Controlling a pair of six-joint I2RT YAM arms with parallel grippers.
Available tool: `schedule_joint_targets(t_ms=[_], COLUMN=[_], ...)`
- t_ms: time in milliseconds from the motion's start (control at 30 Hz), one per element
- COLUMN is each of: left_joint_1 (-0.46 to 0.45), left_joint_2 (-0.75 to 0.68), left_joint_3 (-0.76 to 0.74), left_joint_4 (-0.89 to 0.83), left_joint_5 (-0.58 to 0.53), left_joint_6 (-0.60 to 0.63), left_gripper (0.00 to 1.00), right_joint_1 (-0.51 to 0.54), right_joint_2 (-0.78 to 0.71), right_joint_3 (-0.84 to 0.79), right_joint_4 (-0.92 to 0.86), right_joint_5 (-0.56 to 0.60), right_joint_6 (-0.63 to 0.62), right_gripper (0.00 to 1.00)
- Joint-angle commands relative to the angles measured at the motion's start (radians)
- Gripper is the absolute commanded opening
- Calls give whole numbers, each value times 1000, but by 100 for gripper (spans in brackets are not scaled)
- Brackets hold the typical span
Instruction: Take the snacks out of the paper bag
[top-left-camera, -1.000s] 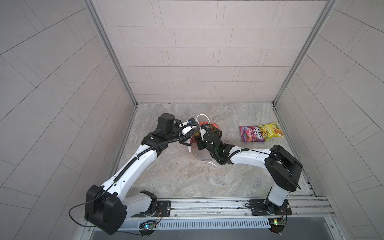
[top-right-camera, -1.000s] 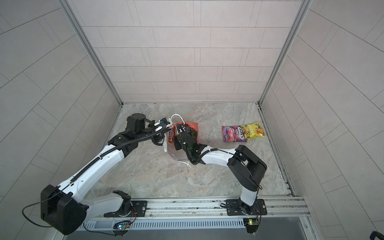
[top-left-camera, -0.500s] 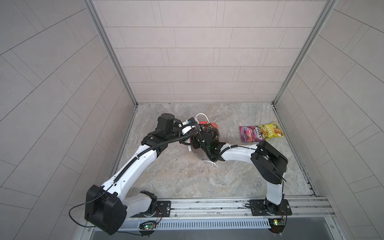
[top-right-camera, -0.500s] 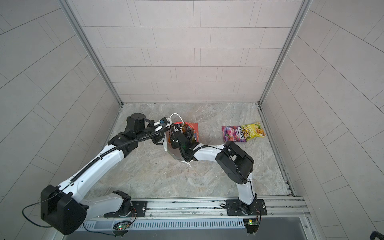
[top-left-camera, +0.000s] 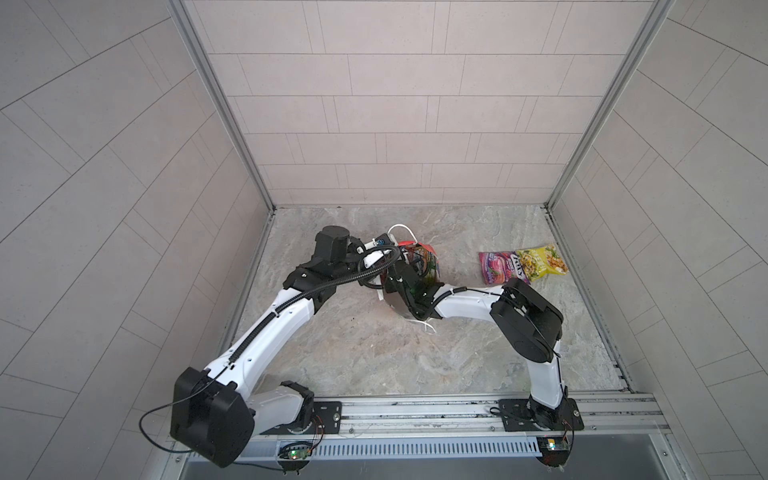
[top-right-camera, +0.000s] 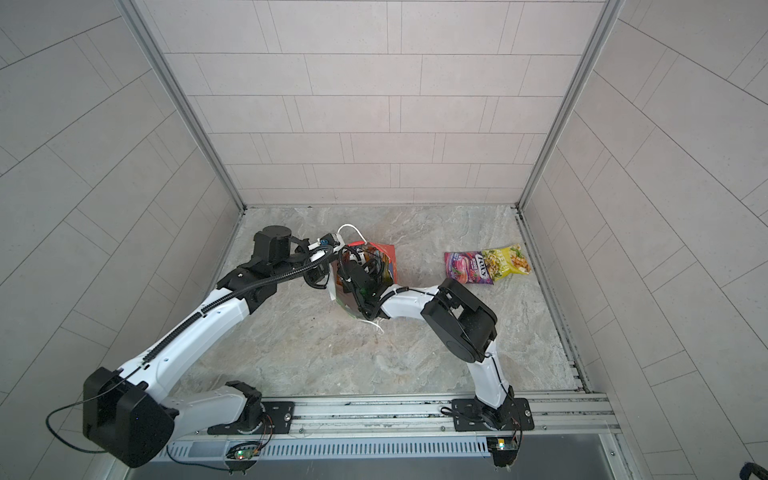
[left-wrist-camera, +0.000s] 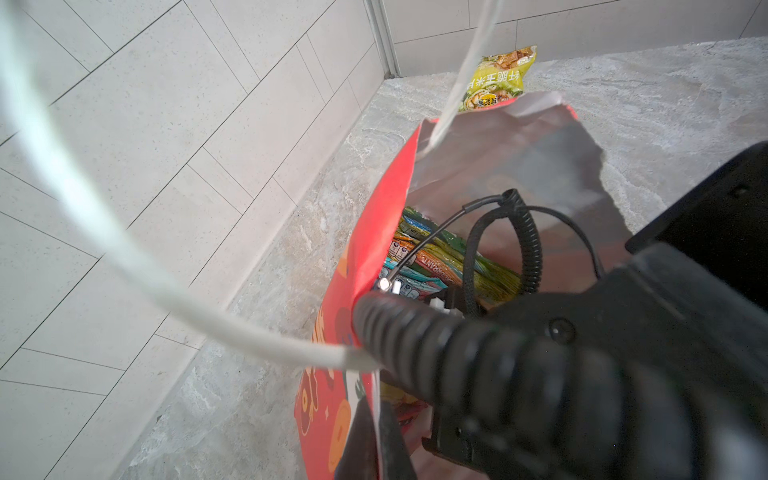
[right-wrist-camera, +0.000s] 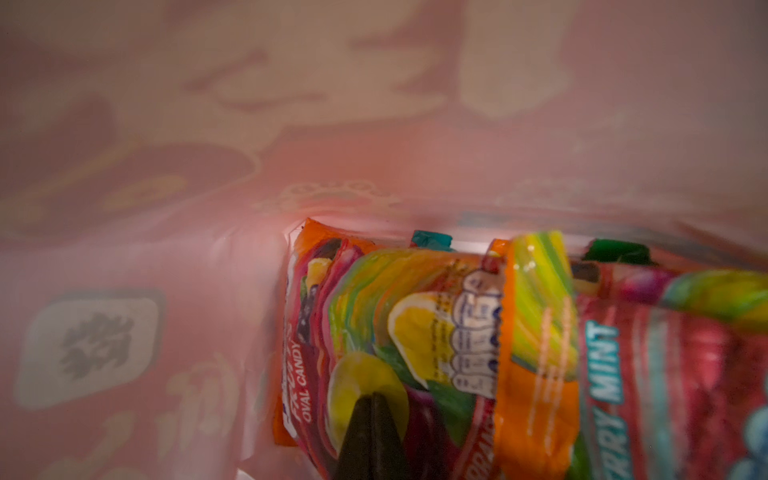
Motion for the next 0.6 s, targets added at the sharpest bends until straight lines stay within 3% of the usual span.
schedule_joint_targets(t_ms=[0, 167, 567], left_joint_1=[-13, -13, -13], left_joint_2=[-6, -10, -7], left_joint_3=[9, 6, 4], left_joint_4=[-8, -9, -10], left_joint_5=[77, 70, 63], left_joint_6=[18, 20, 23], left_gripper=[0, 0, 0], right_joint_1=[-9, -9, -7], right_joint_2=[-31, -118, -303], right_joint_3=[-31, -99, -245], right_joint_4=[21, 97, 120], right_joint_5=[-24, -116, -141], right_joint_6=[-21, -86, -106], right_gripper=[1, 0, 0])
